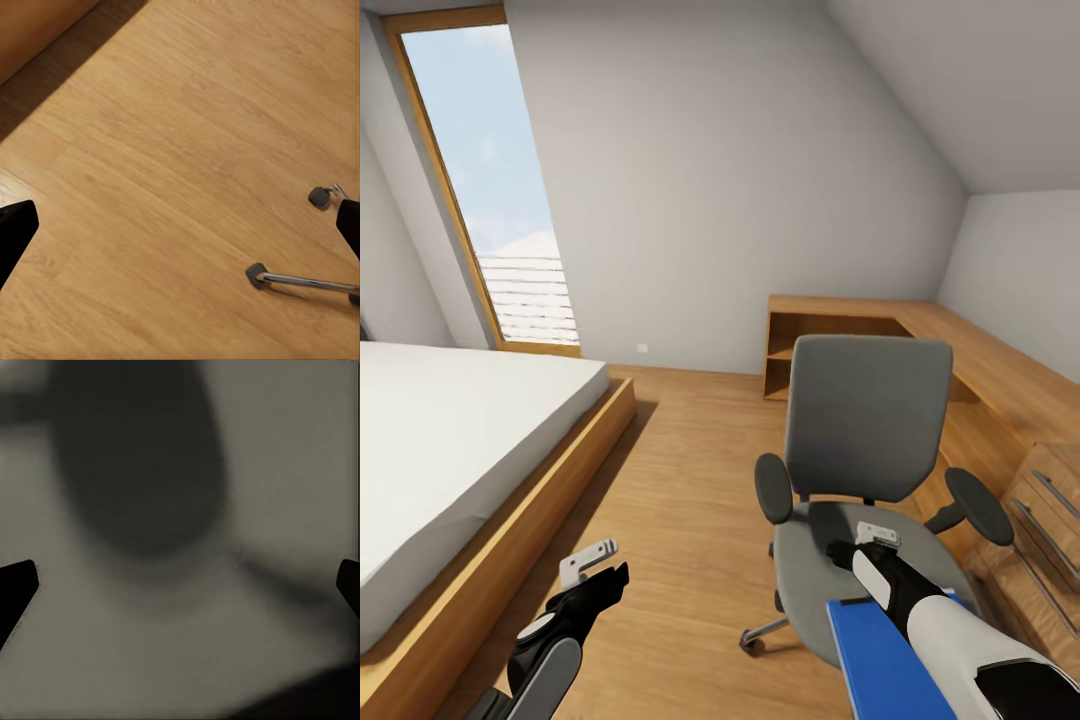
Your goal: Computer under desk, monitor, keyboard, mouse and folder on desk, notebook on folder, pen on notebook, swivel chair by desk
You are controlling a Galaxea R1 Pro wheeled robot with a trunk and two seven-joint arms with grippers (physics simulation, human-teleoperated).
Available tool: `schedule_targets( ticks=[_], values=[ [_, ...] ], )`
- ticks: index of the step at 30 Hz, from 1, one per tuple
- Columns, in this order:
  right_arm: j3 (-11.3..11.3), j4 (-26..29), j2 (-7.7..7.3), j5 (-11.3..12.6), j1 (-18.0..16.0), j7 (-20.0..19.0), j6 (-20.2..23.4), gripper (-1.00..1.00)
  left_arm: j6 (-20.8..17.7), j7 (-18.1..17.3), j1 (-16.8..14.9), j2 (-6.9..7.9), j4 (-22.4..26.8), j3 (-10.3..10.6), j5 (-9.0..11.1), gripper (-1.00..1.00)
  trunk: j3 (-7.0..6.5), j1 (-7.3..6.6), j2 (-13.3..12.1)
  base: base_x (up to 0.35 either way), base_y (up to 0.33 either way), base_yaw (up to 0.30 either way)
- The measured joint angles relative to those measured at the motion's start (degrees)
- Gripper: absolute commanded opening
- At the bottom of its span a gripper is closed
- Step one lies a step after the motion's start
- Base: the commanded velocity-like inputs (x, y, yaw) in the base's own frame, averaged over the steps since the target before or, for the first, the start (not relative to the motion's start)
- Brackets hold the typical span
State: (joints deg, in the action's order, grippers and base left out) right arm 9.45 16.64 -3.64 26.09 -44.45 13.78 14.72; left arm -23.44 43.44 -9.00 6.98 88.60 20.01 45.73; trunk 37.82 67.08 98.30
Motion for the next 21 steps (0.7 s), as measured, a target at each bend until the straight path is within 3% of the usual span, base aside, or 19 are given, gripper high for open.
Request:
schedule_targets(
  ticks=[21],
  values=[
    [0.0, 4.7, -0.14, 0.0, 0.1, 0.1, -0.1, 1.0, 0.0, 0.0, 0.0, -0.09, -0.2, 0.3, 0.0, 1.0, -3.77, -4.61, -8.4, 0.0, 0.0, 0.0]
  ],
)
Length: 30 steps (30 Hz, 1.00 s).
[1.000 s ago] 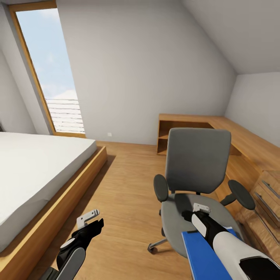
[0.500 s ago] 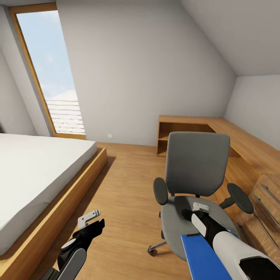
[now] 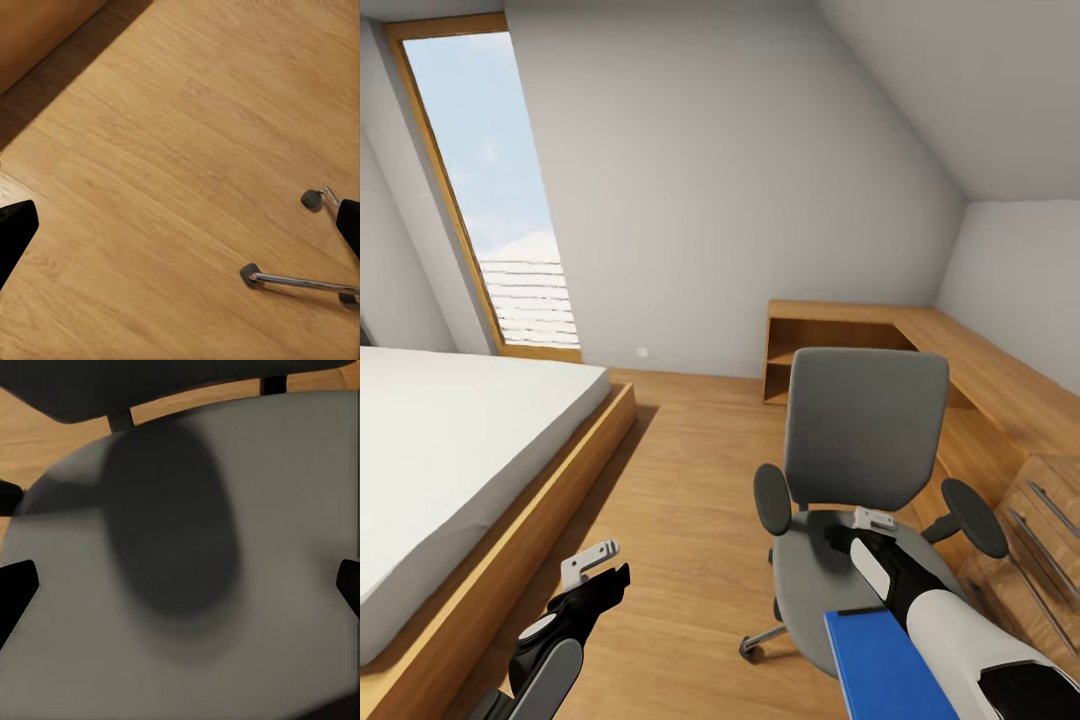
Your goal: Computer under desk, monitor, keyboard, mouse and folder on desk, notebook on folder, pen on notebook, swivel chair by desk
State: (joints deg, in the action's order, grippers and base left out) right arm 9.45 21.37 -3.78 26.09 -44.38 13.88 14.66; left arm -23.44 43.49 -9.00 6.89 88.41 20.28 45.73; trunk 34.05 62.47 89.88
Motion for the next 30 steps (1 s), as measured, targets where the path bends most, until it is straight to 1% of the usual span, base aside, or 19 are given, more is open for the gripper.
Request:
schedule_targets(
  ticks=[5, 8, 11, 13, 18, 26, 27, 30],
  values=[
    [-0.1, 0.3, -0.07, 0.0, 0.0, 0.0, -0.1, 1.0, 0.0, 0.0, 0.0, 0.0, -0.2, 0.0, 0.0, 1.0, -0.9, -1.1, -2.0, 0.0, 0.0, 0.0],
    [-0.1, 1.7, -0.14, 0.0, 0.0, -0.1, -0.1, 1.0, 0.0, 0.0, 0.0, 0.0, -0.2, 0.0, 0.0, 1.0, -1.44, -1.76, -3.2, 0.0, 0.0, 0.0],
    [-0.1, 3.9, -0.22, 0.0, 0.1, -0.1, -0.1, 1.0, 0.0, 0.0, 0.0, 0.0, -0.2, 0.0, 0.0, 1.0, -1.98, -2.42, -4.4, 0.0, 0.0, 0.0],
    [-0.2, 6.4, -0.3, 0.0, 0.3, -0.1, 0.0, 1.0, 0.0, 0.0, 0.0, 0.0, -0.2, 0.0, 0.0, 1.0, -2.34, -2.86, -5.2, 0.0, 0.0, 0.0],
    [-0.2, 9.0, -0.33, 0.2, 0.6, -0.1, 0.0, 1.0, 0.0, 0.0, 0.0, 0.0, -0.2, 0.0, -0.1, 1.0, -3.23, -3.96, -7.2, 0.0, 0.0, 0.0],
    [-0.3, 14.6, -0.34, 0.5, 3.0, 1.3, 0.6, 1.0, 0.0, 0.0, 0.0, 0.0, -0.2, 0.0, -0.1, 1.0, -4.67, -5.71, -10.4, 0.0, 0.0, 0.0],
    [-0.3, 16.6, -0.35, 0.6, 4.0, 2.2, 0.9, 1.0, 0.0, 0.0, 0.0, 0.0, -0.2, 0.0, -0.1, 1.0, -4.85, -5.93, -10.8, 0.0, 0.0, 0.0],
    [-0.4, 20.3, -0.35, 0.7, 5.9, 4.3, 2.0, 1.0, 0.0, 0.0, 0.0, 0.0, -0.2, 0.0, -0.1, 1.0, -5.39, -6.59, -12.0, 0.0, 0.0, 0.0]
  ],
)
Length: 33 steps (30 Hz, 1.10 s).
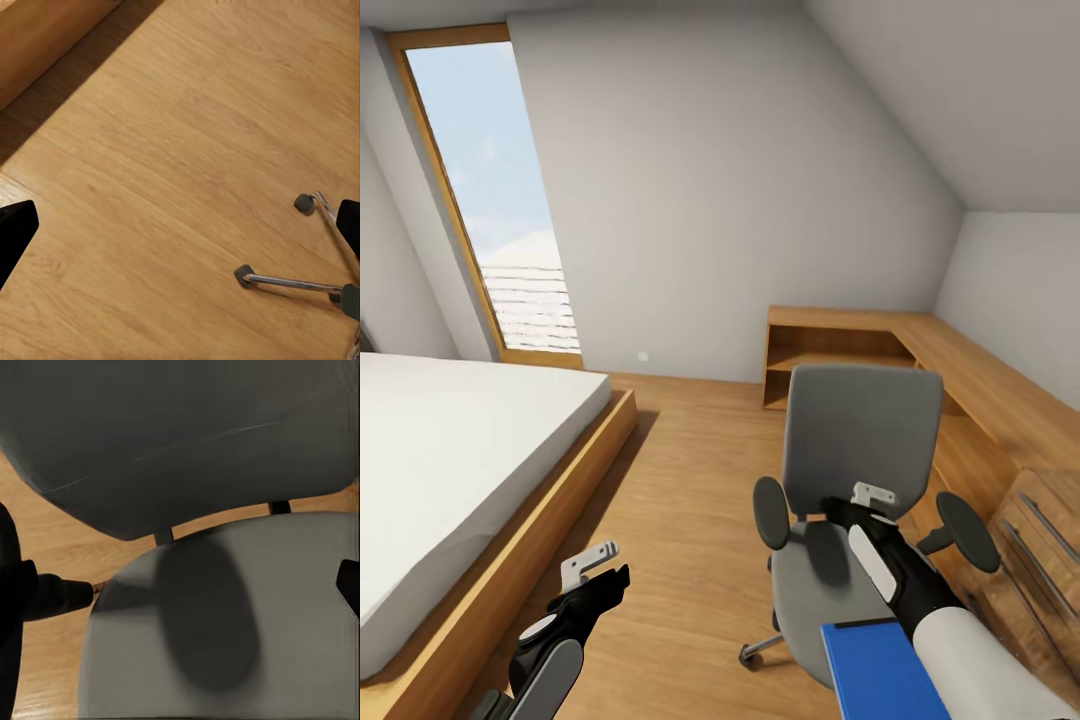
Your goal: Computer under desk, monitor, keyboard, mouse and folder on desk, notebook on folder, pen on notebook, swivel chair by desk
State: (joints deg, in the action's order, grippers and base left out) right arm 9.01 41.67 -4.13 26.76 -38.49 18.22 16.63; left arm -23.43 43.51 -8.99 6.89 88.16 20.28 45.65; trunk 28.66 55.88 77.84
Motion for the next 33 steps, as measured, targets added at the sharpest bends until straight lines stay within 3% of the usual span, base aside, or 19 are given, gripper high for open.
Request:
schedule_targets(
  ticks=[6, 8, 13, 16, 20, 26, 27, 32, 33],
  values=[
    [-2.9, 13.1, 0.1, 0.1, 6.1, 5.4, 4.2, 1.0, 0.0, 0.0, 0.0, 0.0, 0.0, 0.0, 0.0, 1.0, -1.08, -1.32, -2.4, 0.0, 0.0, 0.0],
    [-4.6, 21.9, 0.27, 0.1, 10.7, 7.1, 6.8, 1.0, 0.0, 0.0, 0.0, 0.0, 0.0, 0.0, 0.0, 1.0, -1.43, -1.76, -3.2, 0.0, 0.0, 0.0],
    [-5.4, 31.7, 0.49, 0.4, 15.5, 8.0, 9.6, 1.0, 0.0, 0.0, 0.0, 0.0, 0.0, 0.0, 0.0, 1.0, -1.44, -1.76, -3.2, 0.0, 0.0, 0.0],
    [-5.7, 37.2, 0.6, 2.7, 18.4, 8.7, 10.7, 1.0, 0.0, 0.0, 0.0, 0.0, 0.0, 0.0, 0.0, 1.0, -1.44, -1.76, -3.2, 0.0, 0.0, 0.0],
    [-5.8, 39.2, 0.52, 5.8, 19.4, 9.4, 11.1, 1.0, 0.0, 0.0, 0.0, 0.0, 0.0, 0.0, 0.0, 1.0, -1.44, -1.76, -3.2, 0.0, 0.0, 0.0],
    [-5.9, 40.1, 0.45, 8.3, 19.8, 9.7, 11.3, 1.0, 0.0, 0.0, 0.0, 0.0, 0.0, 0.0, 0.0, 1.0, -1.44, -1.76, -3.2, 0.0, 0.0, 0.0],
    [-6.1, 40.2, 0.47, 9.5, 19.9, 9.7, 11.2, 1.0, 0.0, 0.0, 0.0, 0.03, 0.0, 0.0, -0.1, 1.0, -1.44, -1.76, -3.2, 0.0, 0.0, 0.0],
    [-7.5, 40.3, 0.46, 11.0, 20.0, 9.8, 11.2, 1.0, 0.0, 0.0, 0.0, 0.08, 0.0, 0.0, -0.1, 1.0, -1.44, -1.76, -3.2, -0.059, 0.041, 0.0],
    [-7.9, 40.2, 0.4, 11.5, 20.0, 9.8, 11.2, 1.0, 0.0, 0.0, 0.0, 0.08, 0.0, 1.1, -0.1, 1.0, -1.44, -1.74, -3.2, -0.247, 0.203, 0.0]
  ],
)
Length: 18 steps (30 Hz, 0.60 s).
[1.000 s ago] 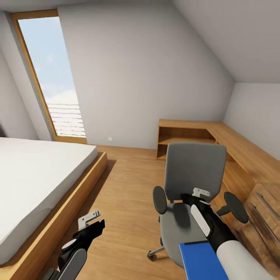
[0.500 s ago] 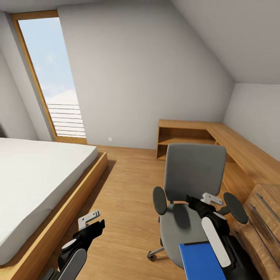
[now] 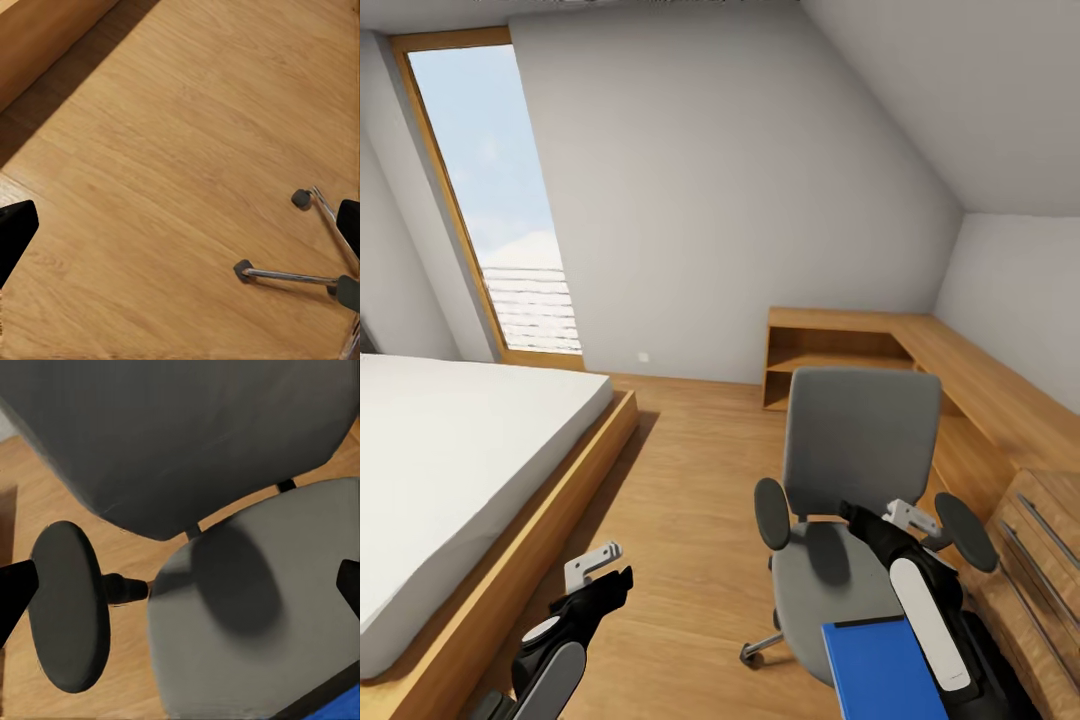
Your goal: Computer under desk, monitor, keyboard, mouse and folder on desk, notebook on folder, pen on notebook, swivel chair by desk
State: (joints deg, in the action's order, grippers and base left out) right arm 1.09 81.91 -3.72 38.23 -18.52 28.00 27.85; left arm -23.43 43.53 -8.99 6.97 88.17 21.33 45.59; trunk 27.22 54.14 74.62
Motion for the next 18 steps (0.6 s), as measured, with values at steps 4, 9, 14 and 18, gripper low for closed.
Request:
schedule_targets(
  ticks=[4, 9, 14, 18],
  values=[
    [-1.7, 0.0, 0.02, 0.2, 0.0, 0.1, -0.1, 1.0, 0.0, 0.0, 0.0, 0.0, 0.0, 0.5, 0.0, 1.0, 0.0, -0.02, 0.0, -0.116, 0.28, -0.19],
    [-2.1, 0.0, -0.01, 1.1, 0.0, 0.1, -0.1, 1.0, 0.0, 0.0, 0.0, 0.0, 0.0, 0.5, 0.0, 1.0, 0.0, -0.02, 0.0, -0.009, 0.314, -0.289],
    [-2.2, 0.0, -0.12, 2.2, 0.0, 0.1, -0.1, 1.0, 0.0, 0.0, 0.0, 0.0, 0.0, 0.5, 0.0, 1.0, 0.0, -0.02, 0.0, -0.001, 0.321, -0.293],
    [-2.2, 0.0, -0.13, 2.3, 0.0, 0.1, -0.1, 1.0, 0.0, 0.0, 0.0, 0.0, 0.0, 0.5, 0.0, 1.0, 0.0, -0.02, 0.0, 0.0, 0.282, -0.294]
  ],
)
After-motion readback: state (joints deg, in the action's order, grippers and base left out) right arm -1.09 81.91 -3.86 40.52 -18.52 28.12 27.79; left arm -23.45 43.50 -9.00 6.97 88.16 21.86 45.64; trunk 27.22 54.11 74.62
